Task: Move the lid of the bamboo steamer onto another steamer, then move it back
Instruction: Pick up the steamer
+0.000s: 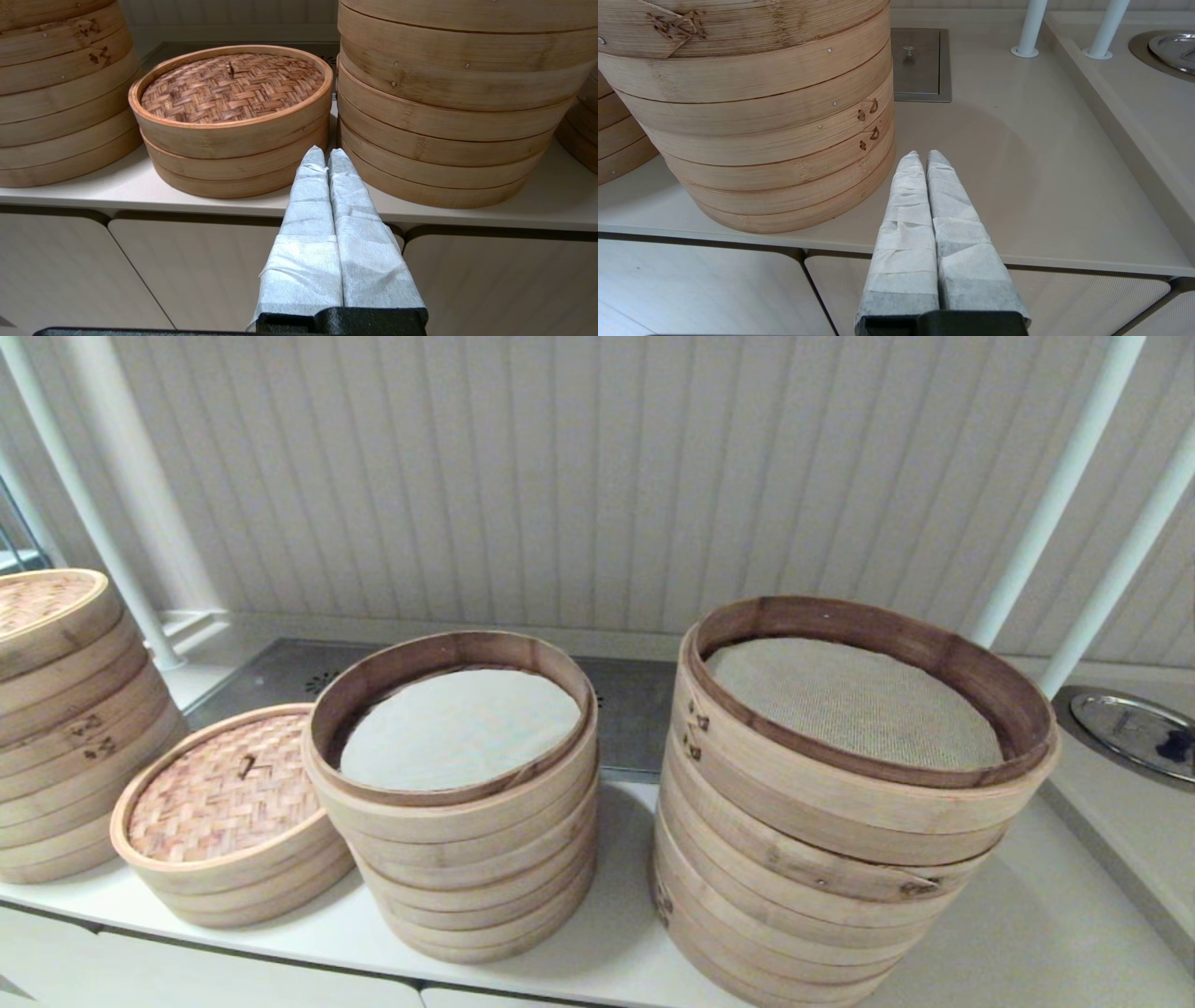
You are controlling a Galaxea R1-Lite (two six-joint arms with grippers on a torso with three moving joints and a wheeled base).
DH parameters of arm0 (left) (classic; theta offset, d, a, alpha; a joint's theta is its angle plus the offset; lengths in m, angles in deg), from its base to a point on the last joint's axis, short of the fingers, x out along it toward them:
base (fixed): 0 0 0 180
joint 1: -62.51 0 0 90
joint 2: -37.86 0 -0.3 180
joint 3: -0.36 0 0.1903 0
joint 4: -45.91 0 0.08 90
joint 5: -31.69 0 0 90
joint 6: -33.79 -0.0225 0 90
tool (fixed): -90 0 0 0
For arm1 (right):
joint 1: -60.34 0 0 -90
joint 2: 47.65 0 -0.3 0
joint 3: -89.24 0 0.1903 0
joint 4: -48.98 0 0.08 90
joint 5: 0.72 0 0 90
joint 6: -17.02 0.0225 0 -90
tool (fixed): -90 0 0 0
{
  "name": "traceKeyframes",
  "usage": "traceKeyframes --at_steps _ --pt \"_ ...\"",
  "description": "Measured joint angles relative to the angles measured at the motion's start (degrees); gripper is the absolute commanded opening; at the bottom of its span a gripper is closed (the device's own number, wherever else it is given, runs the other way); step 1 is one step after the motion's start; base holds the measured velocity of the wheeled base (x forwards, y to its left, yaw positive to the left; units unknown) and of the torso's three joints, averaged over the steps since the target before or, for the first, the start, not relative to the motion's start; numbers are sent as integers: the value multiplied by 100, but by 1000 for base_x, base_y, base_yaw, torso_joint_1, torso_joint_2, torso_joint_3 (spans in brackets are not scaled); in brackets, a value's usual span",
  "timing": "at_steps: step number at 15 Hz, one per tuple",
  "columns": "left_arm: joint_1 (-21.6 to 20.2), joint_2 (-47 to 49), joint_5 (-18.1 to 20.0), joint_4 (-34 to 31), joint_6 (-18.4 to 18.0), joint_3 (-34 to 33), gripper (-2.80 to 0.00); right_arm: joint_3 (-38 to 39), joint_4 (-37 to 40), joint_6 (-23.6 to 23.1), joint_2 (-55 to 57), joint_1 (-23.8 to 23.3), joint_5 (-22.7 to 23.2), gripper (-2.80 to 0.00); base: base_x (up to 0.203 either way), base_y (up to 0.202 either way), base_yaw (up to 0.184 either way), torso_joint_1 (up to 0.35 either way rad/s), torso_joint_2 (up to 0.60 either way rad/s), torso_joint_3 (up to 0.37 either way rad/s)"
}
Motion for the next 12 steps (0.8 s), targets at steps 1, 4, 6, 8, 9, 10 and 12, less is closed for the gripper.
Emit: traceKeyframes --at_steps 1,4,6,8,9,10,12 --pt "2 0 -9 0 -4 -2 -280 0 2 -2 0 0 2 -280 0 0 0 0 0 0" --pt "6 0 -211 -248 -411 9 -280 0 0 -1 0 0 1 -280 0 0 0 0 0 0" --pt "9 0 -240 -272 -433 7 -280 0 0 -2 0 0 2 -280 0 0 0 0 0 0" --pt "11 0 -243 -284 -451 2 -280 0 0 0 0 0 2 -280 0 0 0 0 0 0" --pt "11 0 -241 -283 -453 0 -280 0 0 0 0 0 2 -280 0 0 0 0 0 0" --pt "11 0 -240 -280 -433 -2 -280 0 0 -2 0 0 2 -280 0 0 0 0 0 0" --pt "9 0 -244 -284 -382 -2 -280 0 0 0 0 0 0 -280 0 0 0 0 0 0"
